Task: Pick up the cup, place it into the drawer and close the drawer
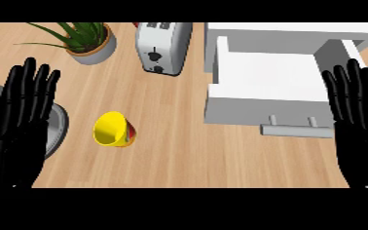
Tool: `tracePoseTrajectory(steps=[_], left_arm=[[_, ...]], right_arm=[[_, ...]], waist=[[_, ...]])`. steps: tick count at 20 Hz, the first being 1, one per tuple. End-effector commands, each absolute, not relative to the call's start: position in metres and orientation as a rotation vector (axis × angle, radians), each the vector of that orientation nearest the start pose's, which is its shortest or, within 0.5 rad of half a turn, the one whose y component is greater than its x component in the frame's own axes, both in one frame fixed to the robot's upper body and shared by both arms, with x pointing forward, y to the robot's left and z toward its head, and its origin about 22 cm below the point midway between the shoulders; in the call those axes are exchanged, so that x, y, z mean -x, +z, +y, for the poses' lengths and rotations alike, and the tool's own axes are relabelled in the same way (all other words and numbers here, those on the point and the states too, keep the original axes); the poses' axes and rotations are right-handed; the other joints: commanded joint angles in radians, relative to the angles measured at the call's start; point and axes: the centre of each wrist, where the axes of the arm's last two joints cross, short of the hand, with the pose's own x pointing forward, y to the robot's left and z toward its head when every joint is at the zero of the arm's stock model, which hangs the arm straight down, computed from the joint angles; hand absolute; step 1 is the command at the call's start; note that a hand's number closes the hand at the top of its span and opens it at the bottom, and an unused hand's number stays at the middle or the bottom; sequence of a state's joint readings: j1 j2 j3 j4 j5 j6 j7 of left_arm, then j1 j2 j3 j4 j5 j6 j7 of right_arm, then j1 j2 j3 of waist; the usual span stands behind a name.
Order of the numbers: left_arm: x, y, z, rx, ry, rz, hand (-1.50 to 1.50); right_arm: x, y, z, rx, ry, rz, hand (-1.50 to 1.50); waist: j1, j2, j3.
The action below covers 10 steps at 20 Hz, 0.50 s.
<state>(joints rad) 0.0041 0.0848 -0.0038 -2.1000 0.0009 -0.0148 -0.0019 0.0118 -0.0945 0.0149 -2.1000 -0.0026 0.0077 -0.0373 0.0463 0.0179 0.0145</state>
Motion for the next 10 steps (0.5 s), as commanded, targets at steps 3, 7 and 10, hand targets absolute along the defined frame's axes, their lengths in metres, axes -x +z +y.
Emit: tracePoseTrajectory(steps=[3,7,10], left_arm=[[-0.201,0.130,0.225,-0.019,-0.109,-2.093,-1.50],[-0.204,0.111,0.231,0.190,0.014,-2.000,-1.50],[-0.207,0.112,0.231,0.186,0.028,-2.007,-1.50]], right_arm=[[-0.217,0.106,-0.233,0.000,0.131,-2.080,-1.50],[-0.210,0.112,-0.220,-0.156,0.122,-1.993,-1.50],[-0.209,0.126,-0.232,-0.139,0.122,-1.995,-1.50]], waist=[[-0.045,-0.018,-0.014],[-0.042,-0.017,-0.015],[-0.048,-0.019,-0.015]])
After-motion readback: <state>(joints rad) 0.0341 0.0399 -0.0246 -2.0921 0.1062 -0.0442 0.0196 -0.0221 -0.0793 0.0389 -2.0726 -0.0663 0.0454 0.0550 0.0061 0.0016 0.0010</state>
